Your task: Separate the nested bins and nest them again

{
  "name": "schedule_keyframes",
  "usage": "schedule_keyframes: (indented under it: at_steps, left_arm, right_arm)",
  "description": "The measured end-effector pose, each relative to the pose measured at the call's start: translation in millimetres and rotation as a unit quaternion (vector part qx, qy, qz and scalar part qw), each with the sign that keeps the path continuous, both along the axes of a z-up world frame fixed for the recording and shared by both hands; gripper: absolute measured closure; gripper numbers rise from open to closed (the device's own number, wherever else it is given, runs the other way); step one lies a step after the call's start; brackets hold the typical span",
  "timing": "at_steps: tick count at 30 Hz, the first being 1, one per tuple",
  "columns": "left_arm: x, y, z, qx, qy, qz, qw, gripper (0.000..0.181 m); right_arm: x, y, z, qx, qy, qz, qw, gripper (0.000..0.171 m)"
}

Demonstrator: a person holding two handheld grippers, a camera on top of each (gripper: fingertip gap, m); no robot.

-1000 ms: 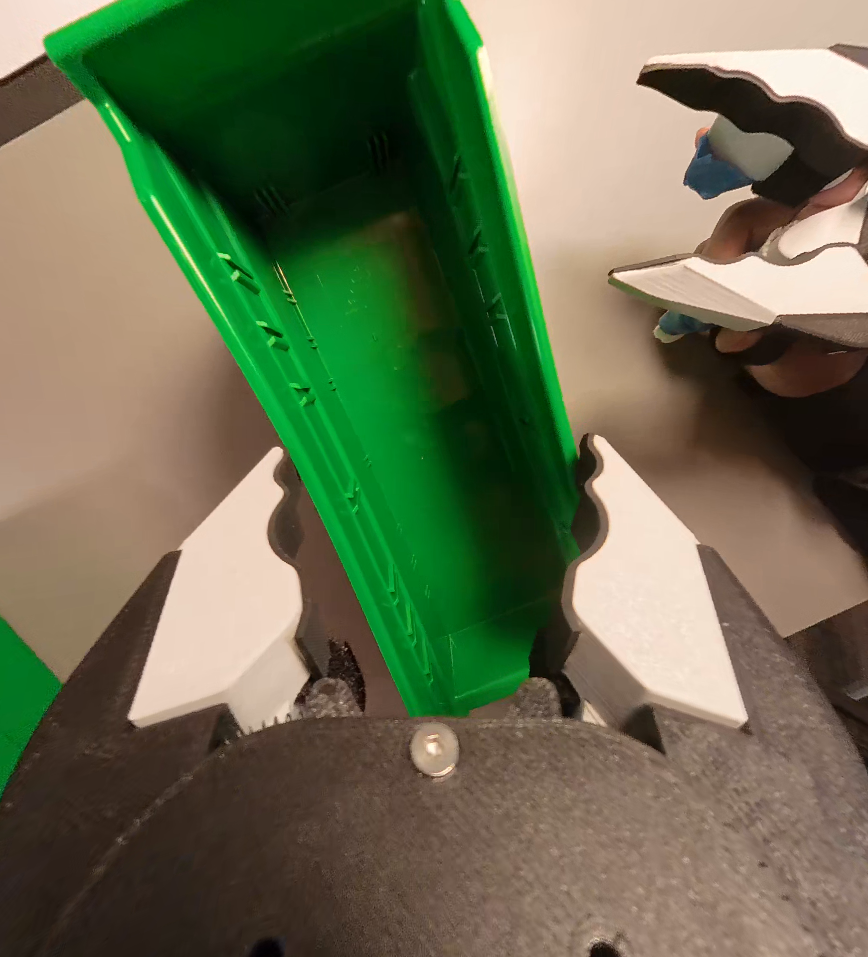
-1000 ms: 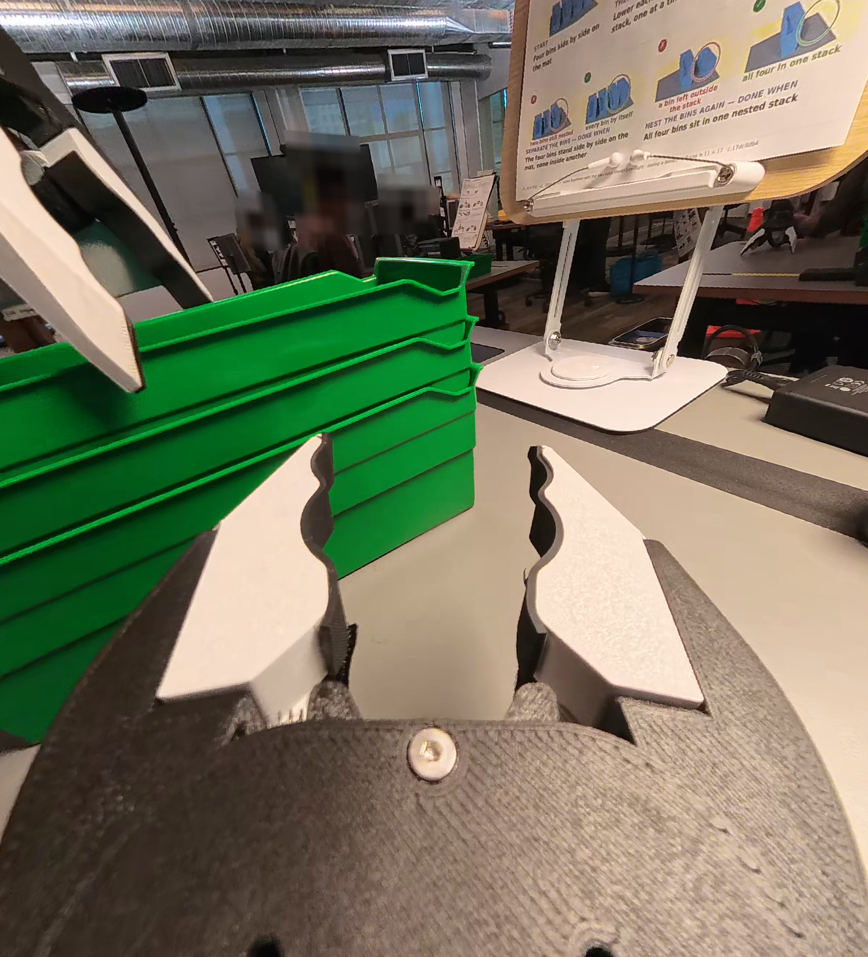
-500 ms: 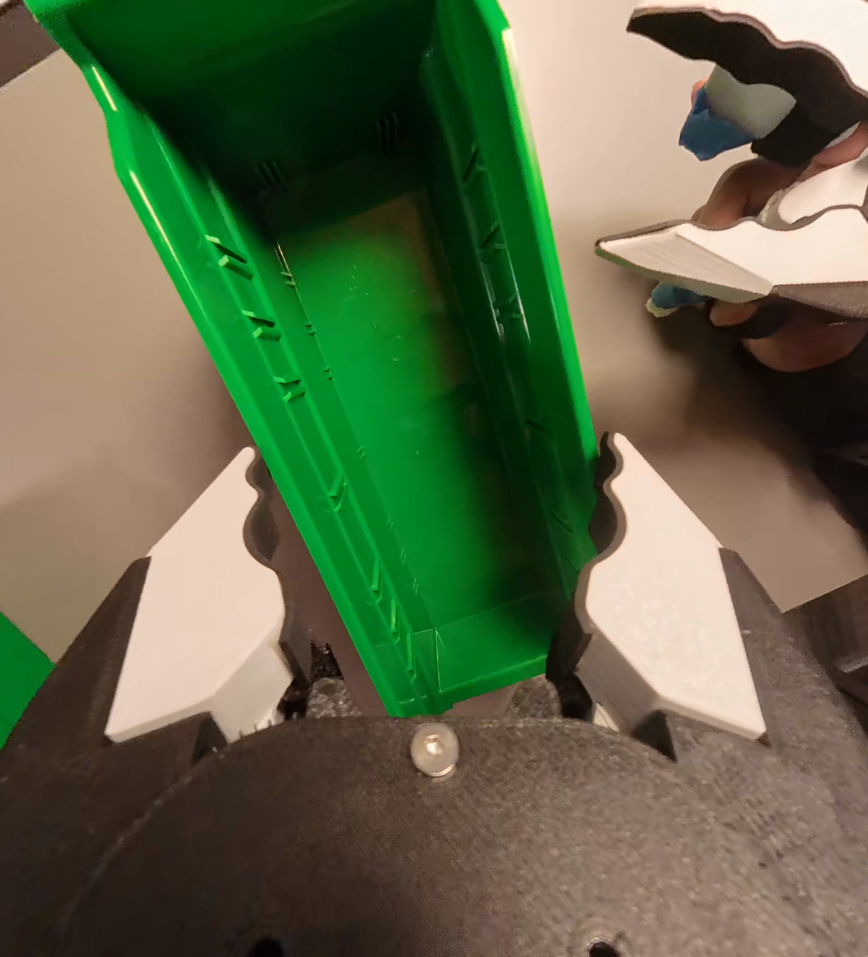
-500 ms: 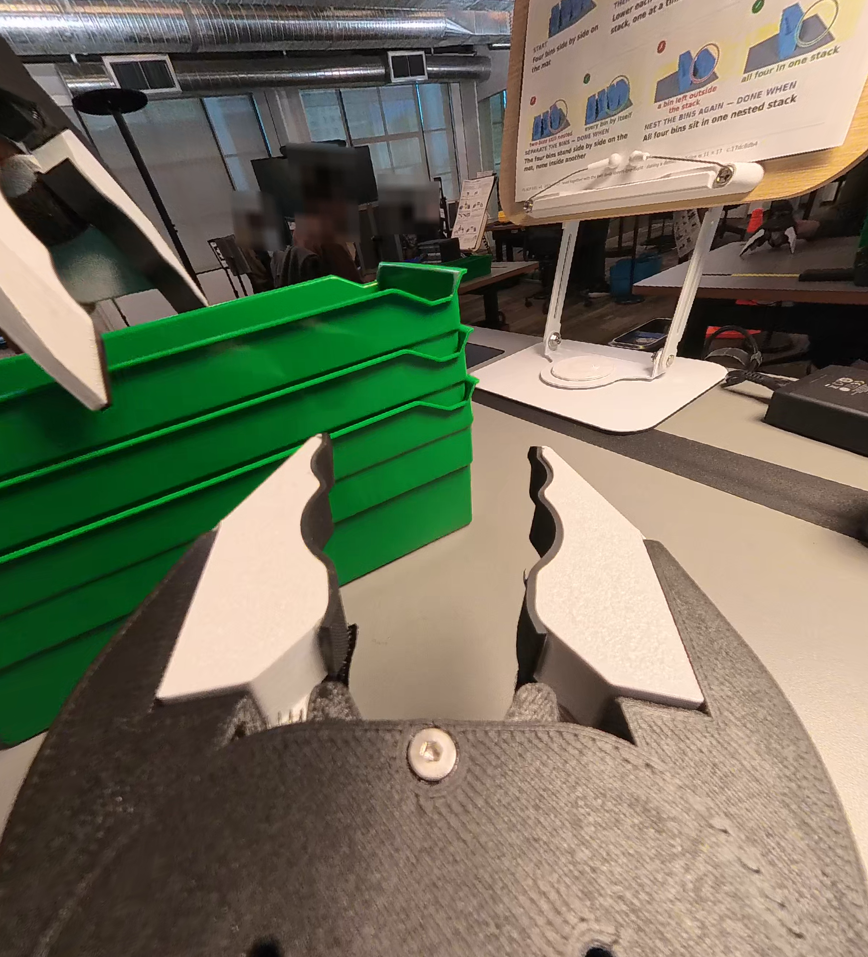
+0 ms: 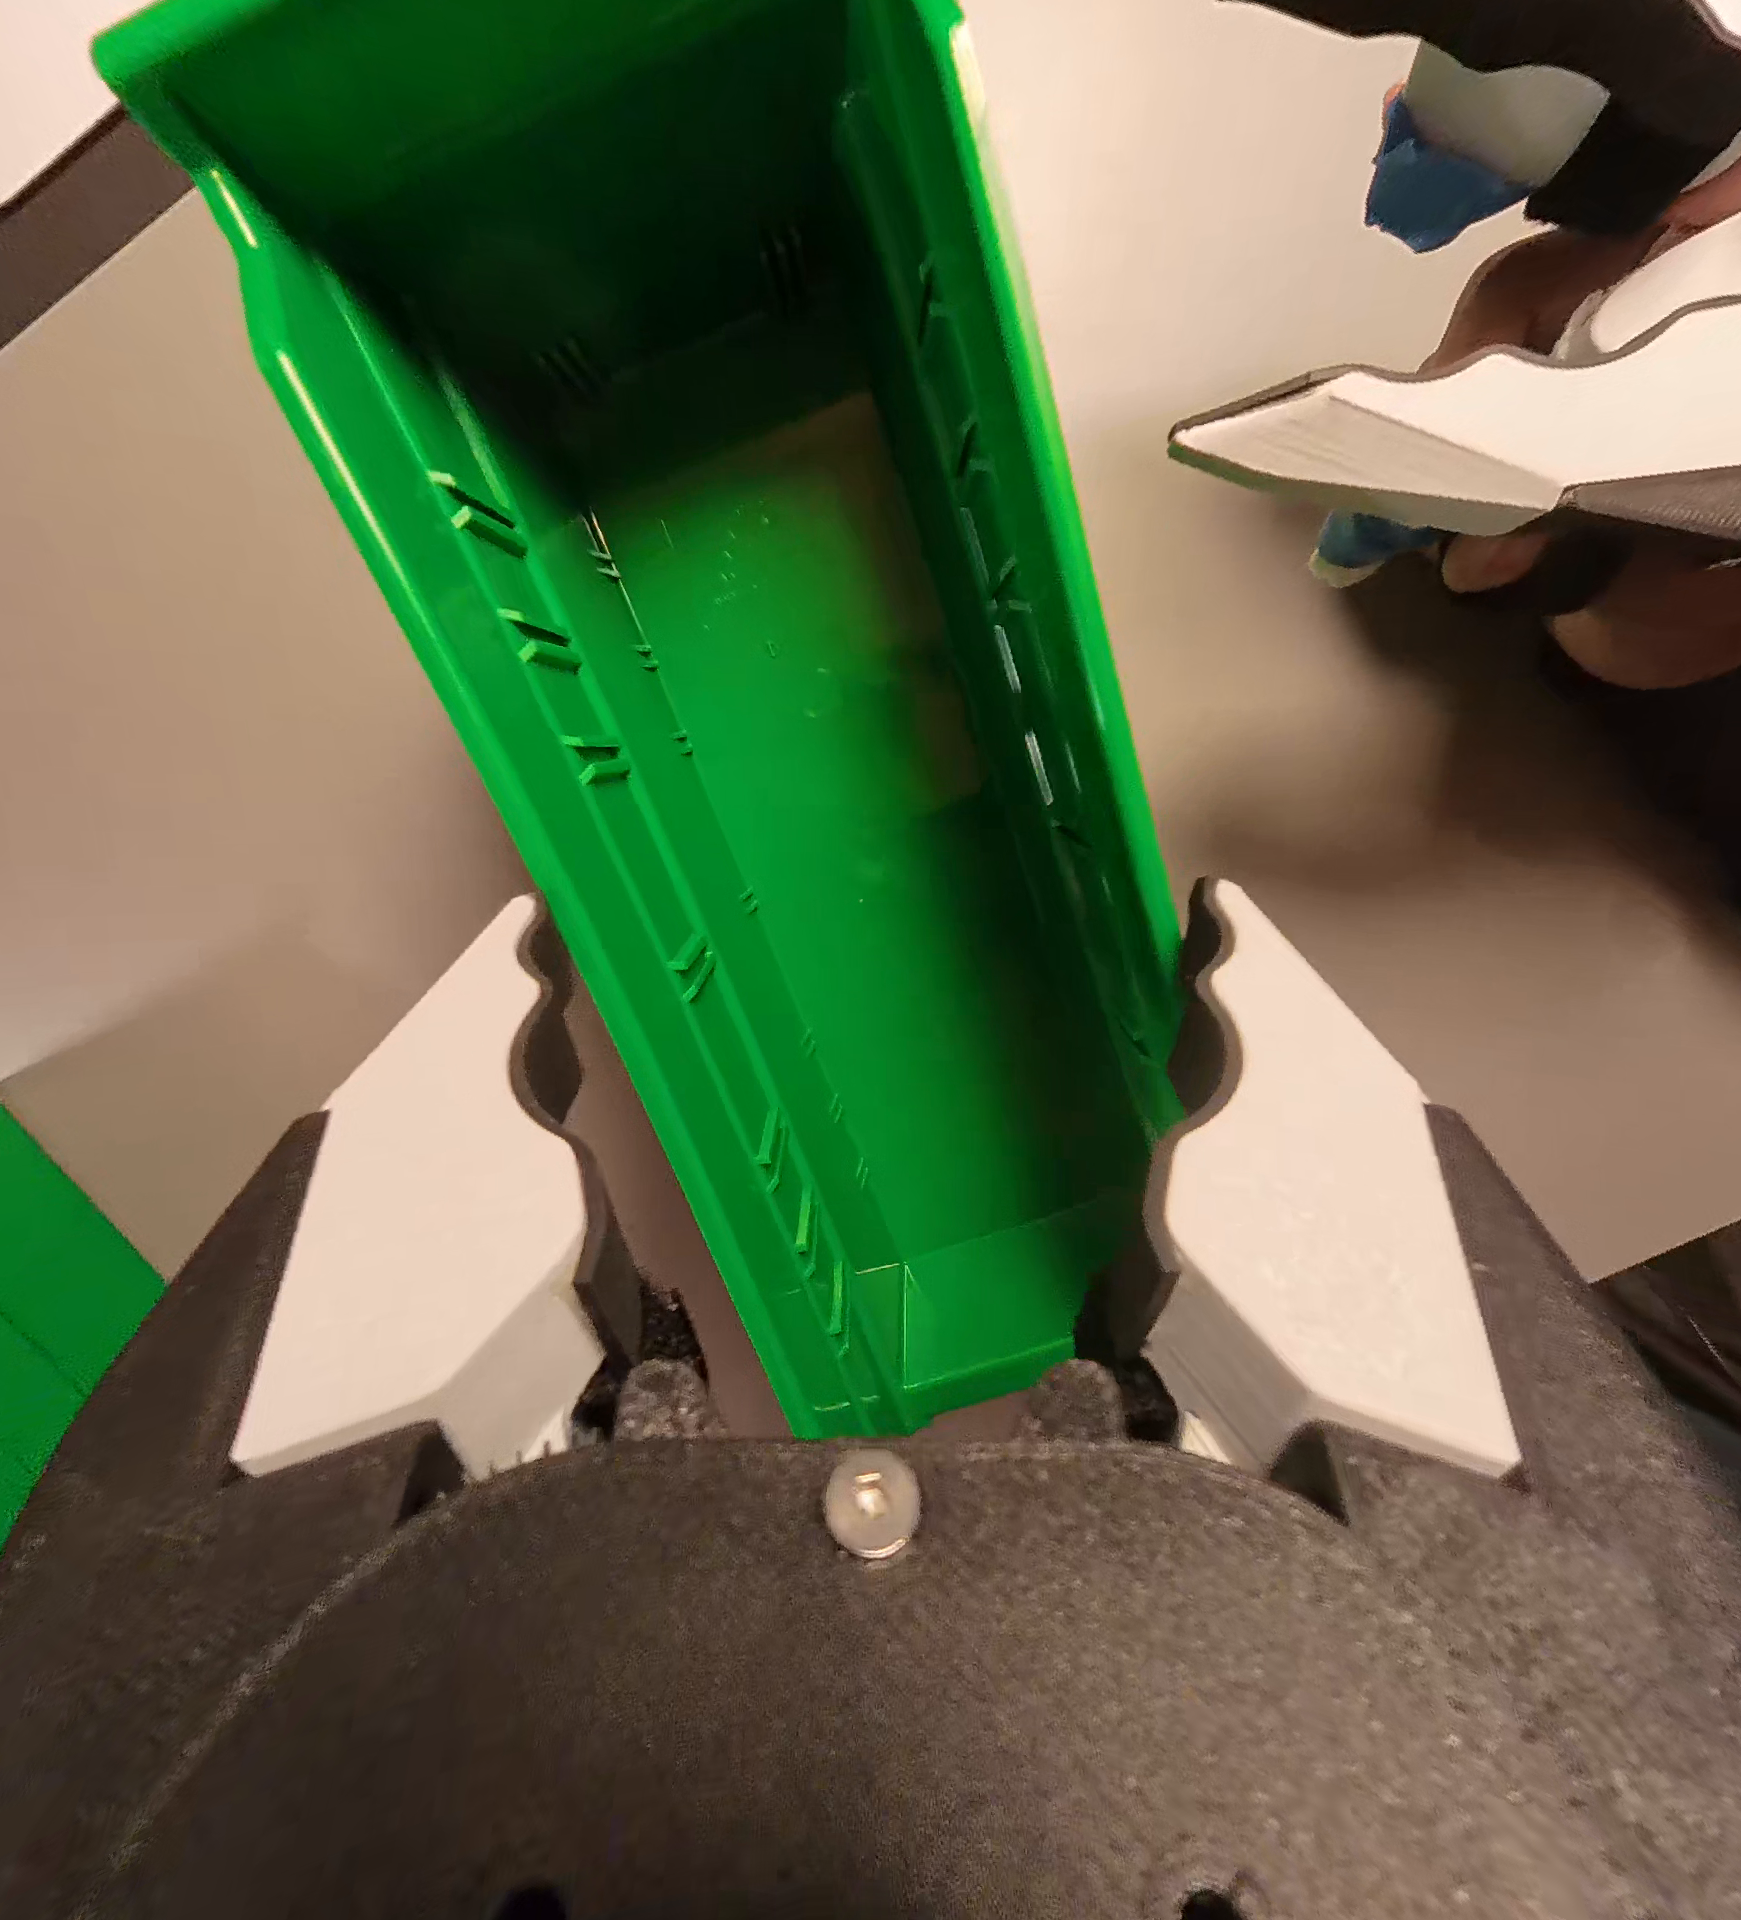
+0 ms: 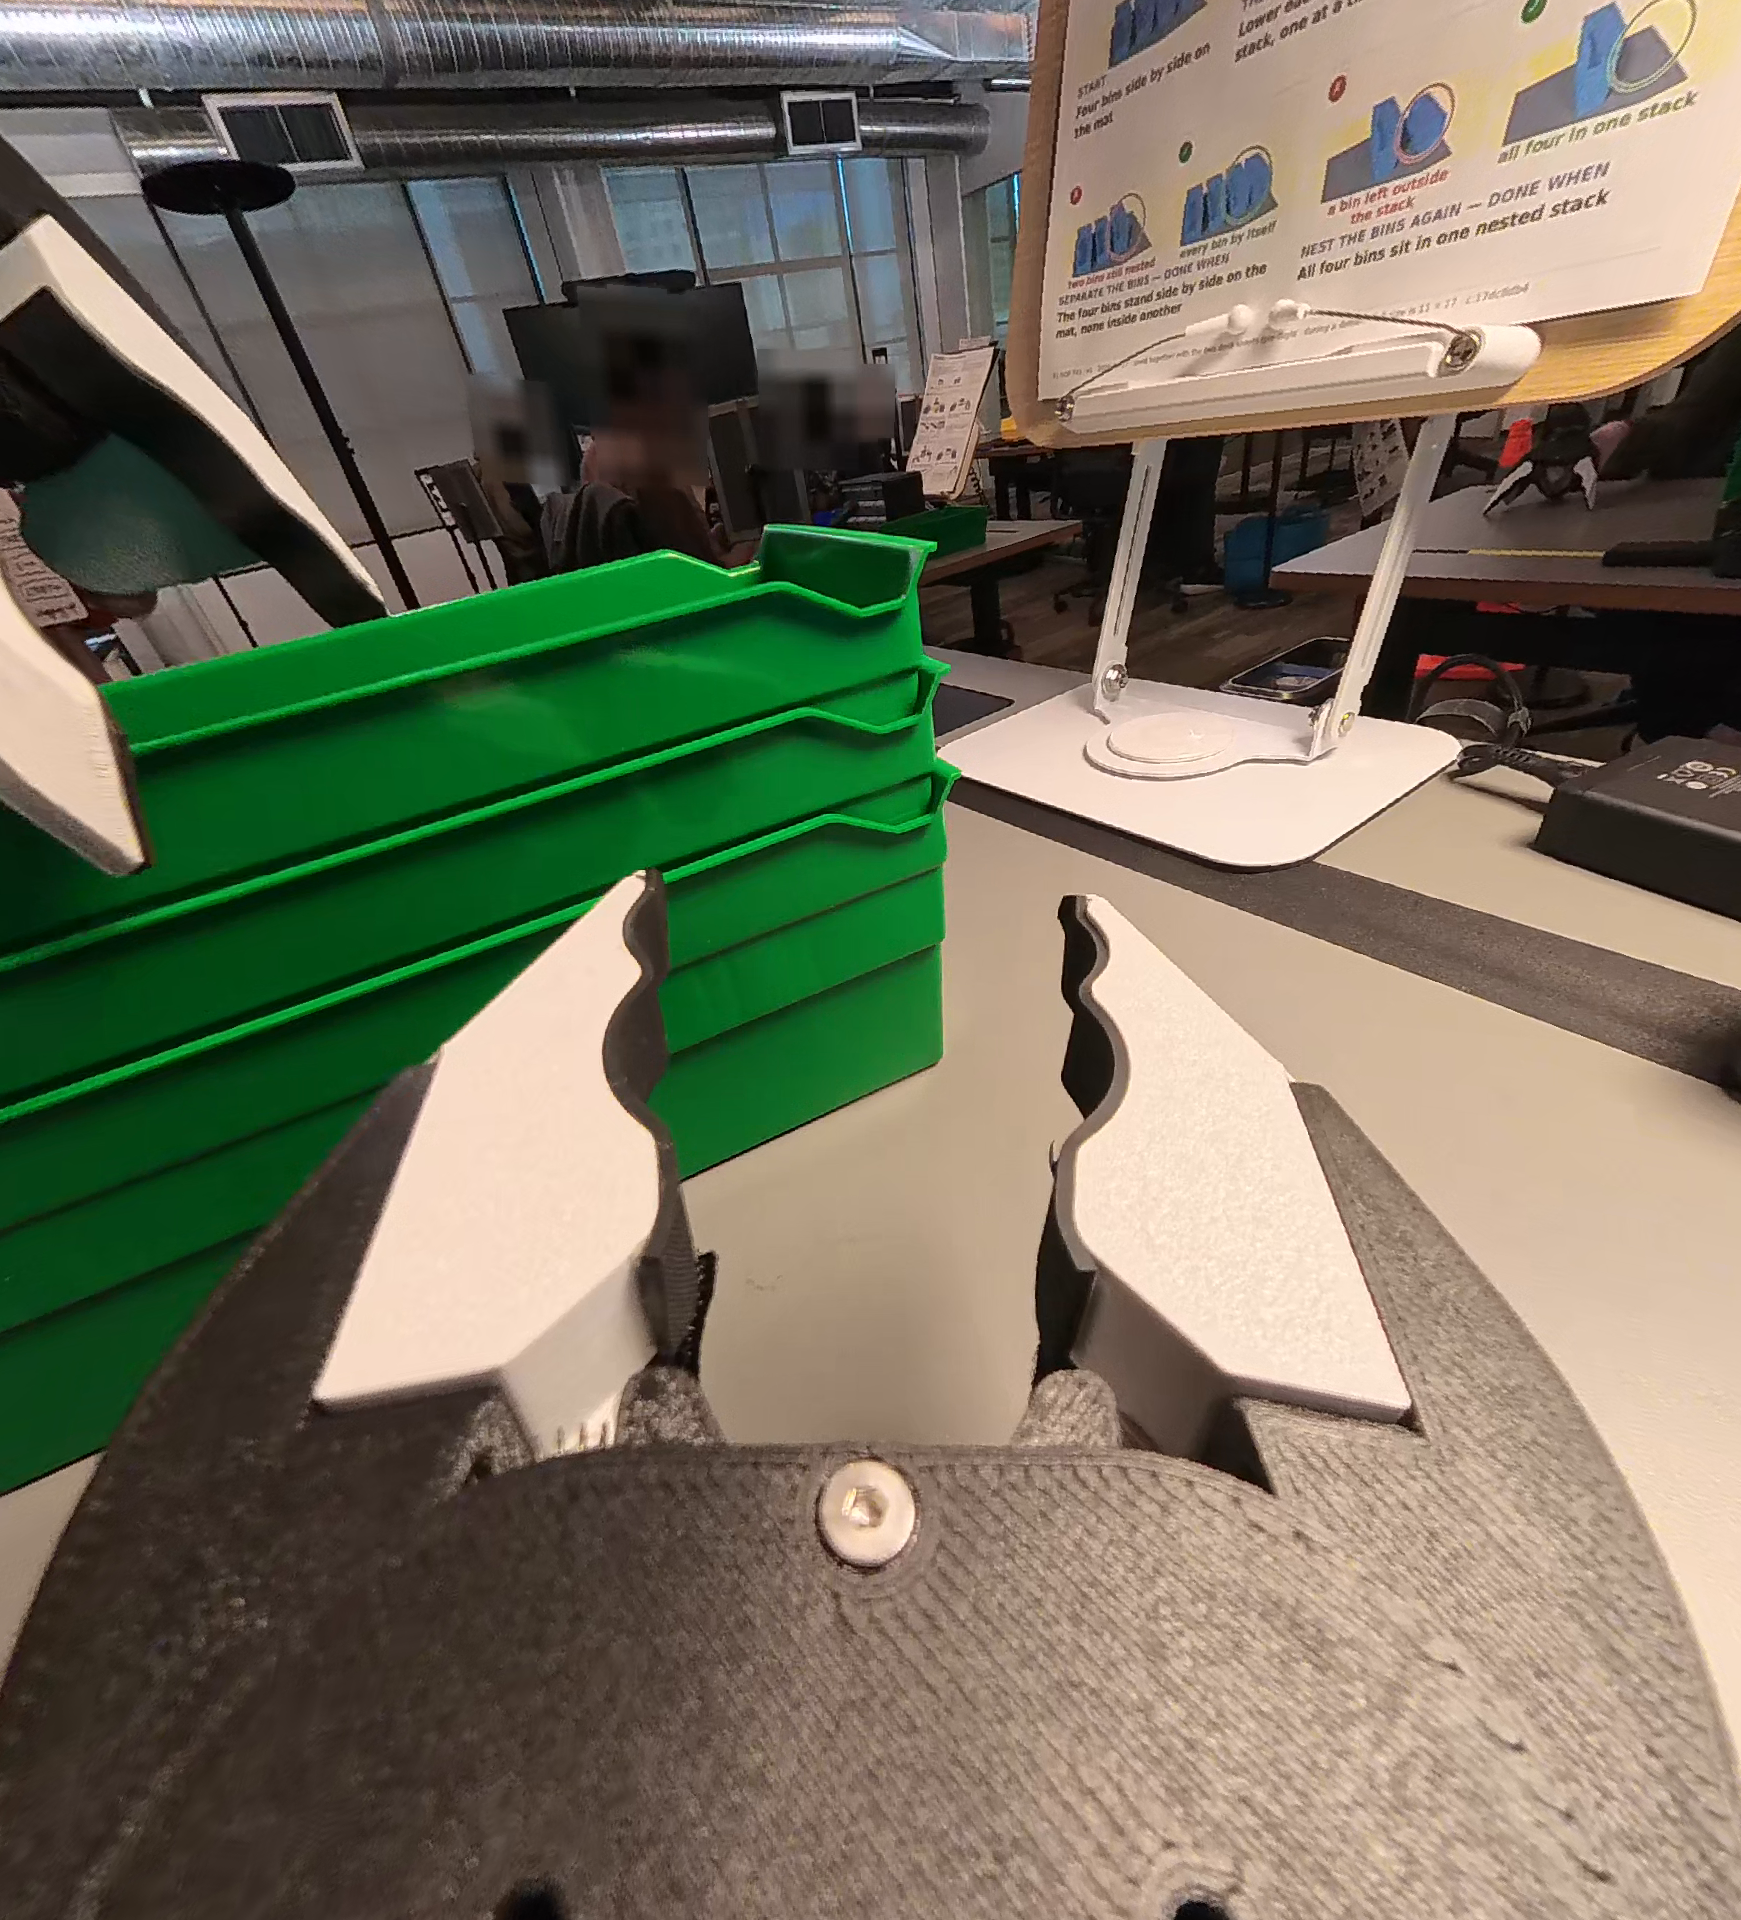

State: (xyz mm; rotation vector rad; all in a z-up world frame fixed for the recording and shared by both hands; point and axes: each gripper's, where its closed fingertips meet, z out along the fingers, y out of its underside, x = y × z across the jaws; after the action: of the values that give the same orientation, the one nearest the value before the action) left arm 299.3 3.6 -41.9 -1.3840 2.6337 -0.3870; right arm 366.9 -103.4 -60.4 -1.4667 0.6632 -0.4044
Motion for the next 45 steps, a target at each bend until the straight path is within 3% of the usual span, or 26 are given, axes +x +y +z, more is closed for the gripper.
schedule_keyframes:
  at_steps: [3, 9, 26, 45]
  left_arm:
    - [0.9, 1.2, 3.1, -0.006, -0.003, 0.007, 1.0, 0.078]
    - [1.3, 5.7, 5.6, -0.013, 0.006, 0.016, 1.0, 0.085]
    - [3.6, 5.4, 19.6, -0.027, 0.008, 0.009, 1.0, 0.089]
    - [6.0, 20.5, 74.2, -0.084, -0.046, 0.013, 0.995, 0.089]
  right_arm:
    - [-0.1, 0.1, 0.1, 0.0, 0.0, 0.0, 1.0, 0.094]
    - [-0.3, 0.6, 0.0, -0.001, -0.001, 0.001, 1.0, 0.094]
    - [0.9, -0.4, -0.2, 0.006, 0.006, 0.003, 1.0, 0.094]
    - [0.8, -0.4, -0.2, 0.006, 0.006, 0.003, 1.0, 0.094]
